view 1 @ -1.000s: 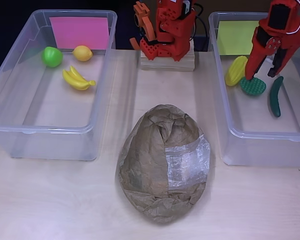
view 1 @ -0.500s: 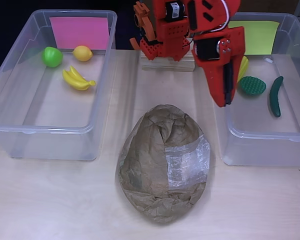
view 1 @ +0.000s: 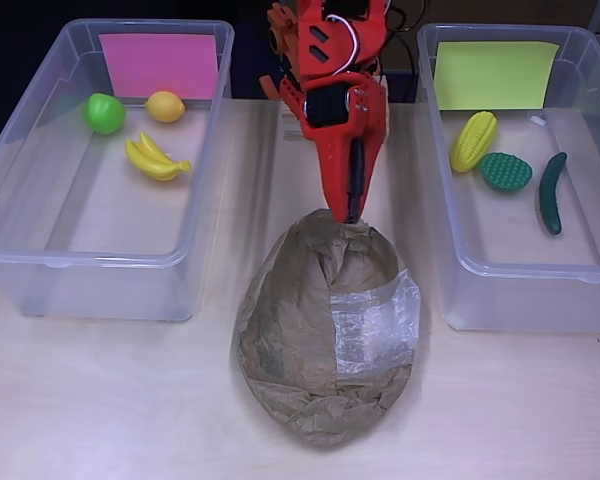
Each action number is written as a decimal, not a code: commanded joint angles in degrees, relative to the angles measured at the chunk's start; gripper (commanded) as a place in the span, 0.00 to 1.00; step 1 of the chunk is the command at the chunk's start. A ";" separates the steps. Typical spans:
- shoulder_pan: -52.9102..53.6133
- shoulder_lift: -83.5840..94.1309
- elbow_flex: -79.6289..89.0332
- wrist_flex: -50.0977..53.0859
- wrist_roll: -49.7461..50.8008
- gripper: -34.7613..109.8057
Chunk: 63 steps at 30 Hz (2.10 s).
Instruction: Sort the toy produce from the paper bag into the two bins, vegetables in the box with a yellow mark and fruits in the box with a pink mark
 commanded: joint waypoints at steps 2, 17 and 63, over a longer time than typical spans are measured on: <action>3.25 12.57 9.76 -1.85 -4.75 0.25; 6.59 38.50 21.27 13.89 -17.49 0.25; -4.31 51.94 21.27 50.54 -26.81 0.24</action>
